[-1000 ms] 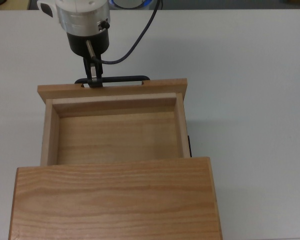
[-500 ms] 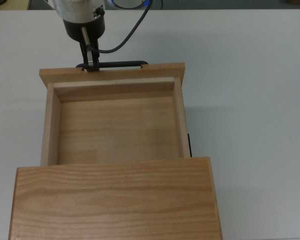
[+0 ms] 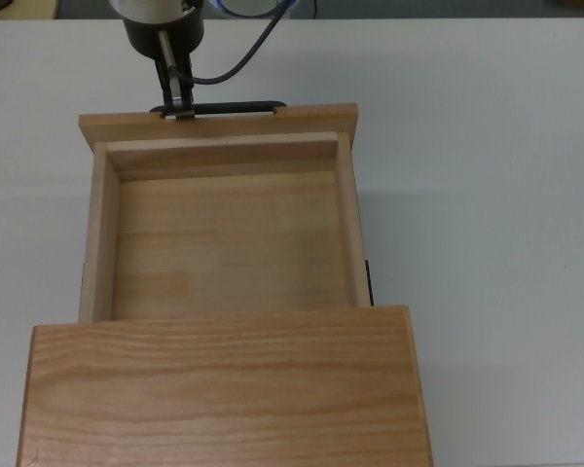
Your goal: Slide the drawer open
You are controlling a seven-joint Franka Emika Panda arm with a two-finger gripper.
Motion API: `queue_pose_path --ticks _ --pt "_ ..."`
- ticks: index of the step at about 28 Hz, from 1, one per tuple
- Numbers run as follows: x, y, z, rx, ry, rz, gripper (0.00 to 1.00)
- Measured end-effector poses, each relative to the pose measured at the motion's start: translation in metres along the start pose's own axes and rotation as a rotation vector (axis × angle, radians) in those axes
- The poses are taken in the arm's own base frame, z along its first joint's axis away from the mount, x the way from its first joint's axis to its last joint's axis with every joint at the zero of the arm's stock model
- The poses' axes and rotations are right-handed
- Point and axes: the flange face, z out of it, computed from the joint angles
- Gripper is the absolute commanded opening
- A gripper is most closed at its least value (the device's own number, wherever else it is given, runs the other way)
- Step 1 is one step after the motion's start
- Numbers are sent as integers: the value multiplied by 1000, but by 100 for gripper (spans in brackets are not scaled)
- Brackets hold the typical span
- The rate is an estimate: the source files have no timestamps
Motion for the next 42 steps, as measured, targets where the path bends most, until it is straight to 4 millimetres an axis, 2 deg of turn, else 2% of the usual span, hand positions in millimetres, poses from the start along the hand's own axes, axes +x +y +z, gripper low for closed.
queue_pose_path --ticks 9,15,17,18,19,21,22,28,33,42 --pt "-1 5 -9 3 2 -5 0" --pt "-2 12 -36 49 15 -4 0" --pt "-3 15 -49 72 21 -4 5" --pt "-3 16 -54 81 24 -5 16" --pt "-4 18 -59 90 27 -9 32" --pt "-5 21 -71 110 33 -21 70" --pt "-5 23 -77 120 36 -26 100" --pt "-8 34 -109 177 54 -44 100" --pt "-10 42 -126 204 65 -63 100" --pt "-24 62 -161 256 108 -254 100"
